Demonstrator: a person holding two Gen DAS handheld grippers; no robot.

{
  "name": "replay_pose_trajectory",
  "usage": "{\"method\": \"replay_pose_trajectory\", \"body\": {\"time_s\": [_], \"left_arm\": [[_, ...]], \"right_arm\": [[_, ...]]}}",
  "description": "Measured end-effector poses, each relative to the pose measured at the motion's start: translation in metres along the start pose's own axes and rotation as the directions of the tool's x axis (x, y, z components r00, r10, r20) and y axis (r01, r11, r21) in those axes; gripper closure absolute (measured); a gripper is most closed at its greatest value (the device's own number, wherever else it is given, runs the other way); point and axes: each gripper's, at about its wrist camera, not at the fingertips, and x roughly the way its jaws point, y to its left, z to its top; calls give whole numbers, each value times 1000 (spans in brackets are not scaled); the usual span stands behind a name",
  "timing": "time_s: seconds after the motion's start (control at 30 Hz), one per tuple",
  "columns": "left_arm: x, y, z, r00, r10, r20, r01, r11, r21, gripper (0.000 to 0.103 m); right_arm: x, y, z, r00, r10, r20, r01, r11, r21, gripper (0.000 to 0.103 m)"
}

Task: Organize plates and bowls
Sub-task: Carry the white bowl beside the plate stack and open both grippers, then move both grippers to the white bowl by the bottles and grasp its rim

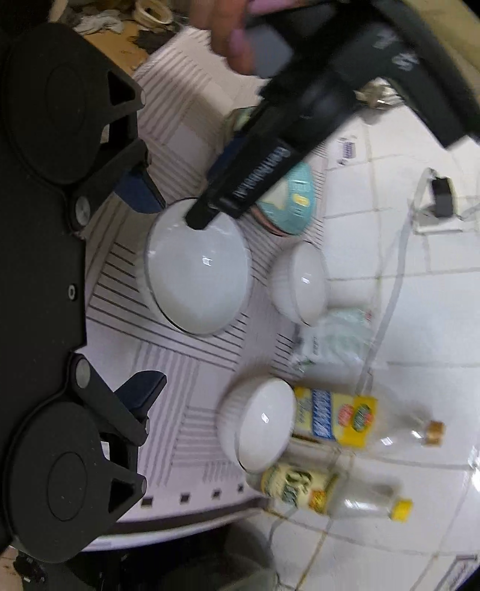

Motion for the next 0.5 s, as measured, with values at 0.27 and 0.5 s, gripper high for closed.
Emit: {"method": "replay_pose_trajectory", "body": {"time_s": [0.27,0.5], "left_arm": [[-43,-12,12,997,-37,66,31,995,90,48],[-61,-27,35,989,-48,140,20,981,193,48]], "right_arm": [[-34,-29,12,995,-63,80,42,970,241,20],[-36,-44,16,984,-129,123,67,907,415,26]]}}
